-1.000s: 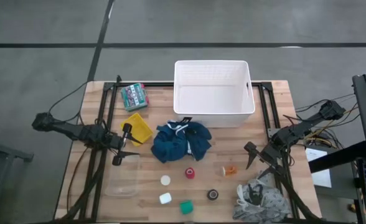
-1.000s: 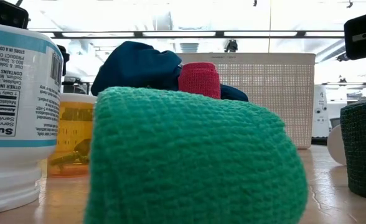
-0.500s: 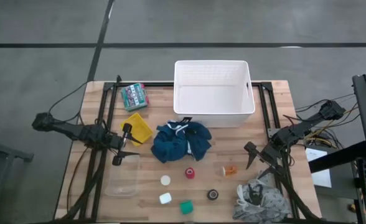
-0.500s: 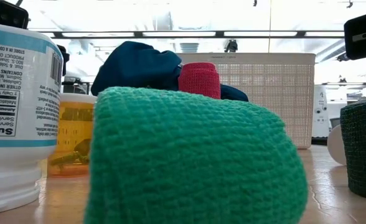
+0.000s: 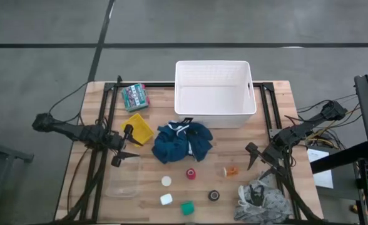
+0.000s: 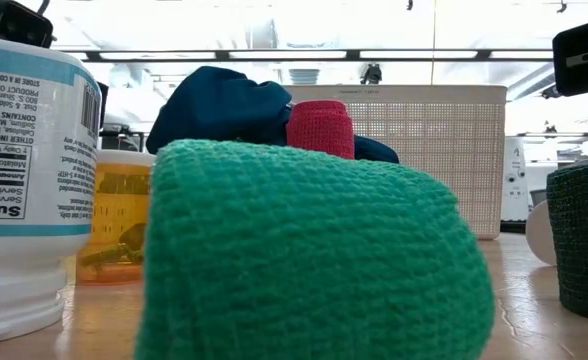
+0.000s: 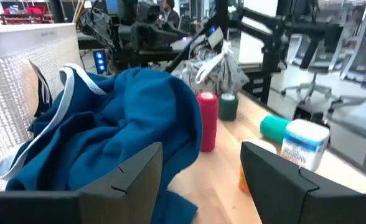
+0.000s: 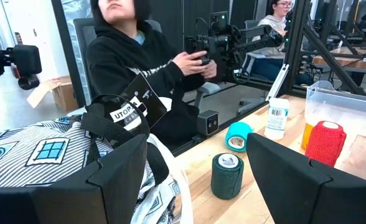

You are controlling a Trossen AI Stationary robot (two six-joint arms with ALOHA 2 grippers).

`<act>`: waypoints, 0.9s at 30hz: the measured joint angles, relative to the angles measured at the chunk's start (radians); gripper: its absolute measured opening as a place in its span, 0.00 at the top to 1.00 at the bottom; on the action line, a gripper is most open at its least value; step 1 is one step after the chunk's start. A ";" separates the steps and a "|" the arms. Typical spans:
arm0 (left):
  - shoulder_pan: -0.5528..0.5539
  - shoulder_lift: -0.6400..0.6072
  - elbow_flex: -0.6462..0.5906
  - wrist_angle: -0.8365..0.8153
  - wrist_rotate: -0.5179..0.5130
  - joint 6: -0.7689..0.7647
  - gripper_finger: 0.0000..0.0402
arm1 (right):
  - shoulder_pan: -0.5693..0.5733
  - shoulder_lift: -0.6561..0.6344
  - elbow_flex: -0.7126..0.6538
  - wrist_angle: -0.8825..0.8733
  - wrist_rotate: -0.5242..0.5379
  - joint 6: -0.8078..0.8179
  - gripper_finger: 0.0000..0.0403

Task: Pick & place medical supplies in basket/bin
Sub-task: Put the red bandage into the yellow bin

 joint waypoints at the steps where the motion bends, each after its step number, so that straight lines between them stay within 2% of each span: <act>1: 0.000 0.000 0.011 -0.016 0.000 0.004 0.44 | 0.000 0.000 0.000 0.000 0.000 0.000 0.33; 6: -0.001 0.013 0.112 -0.136 -0.047 -0.054 0.44 | 0.000 0.000 0.000 0.000 0.000 0.000 0.33; 12: -0.001 0.127 0.304 -0.312 -0.069 -0.110 0.44 | 0.000 0.000 0.000 0.000 0.000 0.000 0.33; 16: -0.003 0.269 0.458 -0.399 -0.073 -0.121 0.44 | 0.000 0.000 0.000 0.000 0.000 0.000 0.33; 23: -0.026 0.580 0.650 -0.431 -0.079 -0.117 0.44 | 0.000 0.000 0.000 0.000 0.000 0.000 0.33; 27: -0.066 0.768 0.721 -0.431 -0.149 -0.121 0.44 | 0.000 0.000 0.000 0.000 0.000 0.000 0.33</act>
